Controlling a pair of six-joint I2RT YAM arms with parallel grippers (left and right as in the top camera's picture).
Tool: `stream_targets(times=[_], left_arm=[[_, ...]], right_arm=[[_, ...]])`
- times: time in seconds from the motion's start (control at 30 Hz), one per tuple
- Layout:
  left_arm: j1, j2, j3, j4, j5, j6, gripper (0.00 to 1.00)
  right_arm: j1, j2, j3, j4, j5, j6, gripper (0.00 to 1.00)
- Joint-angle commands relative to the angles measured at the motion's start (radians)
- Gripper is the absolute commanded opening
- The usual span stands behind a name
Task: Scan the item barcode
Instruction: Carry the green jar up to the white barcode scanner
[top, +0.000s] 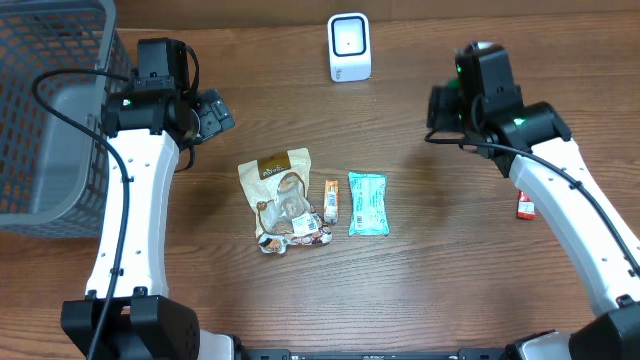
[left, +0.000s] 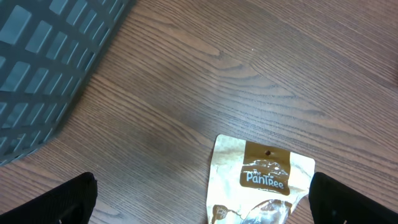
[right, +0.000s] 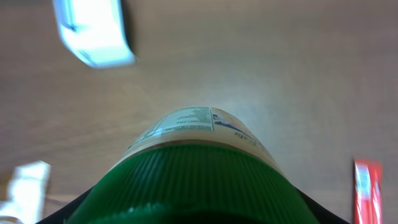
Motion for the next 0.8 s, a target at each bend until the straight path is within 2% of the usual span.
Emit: stream_targets(times=[0.0, 0.33, 0.6, 0.77], left_arm=[[0.0, -0.016, 0.008, 0.0, -0.013, 0.004, 1.0], [0.0, -0.016, 0.008, 0.0, -0.013, 0.004, 1.0], [0.0, -0.016, 0.008, 0.0, -0.013, 0.004, 1.0], [0.0, -0.016, 0.008, 0.0, -0.013, 0.004, 1.0]], right_arm=[[0.032, -0.02, 0.102, 0.056, -0.004, -0.063, 0.03], [0.086, -0.013, 0.111, 0.317, -0.004, -0.064, 0.03], [0.097, 0.036, 0.12, 0.532, -0.004, -0.142, 0.03], [0.097, 0.093, 0.266, 0.5, -0.005, -0.187, 0.03]])
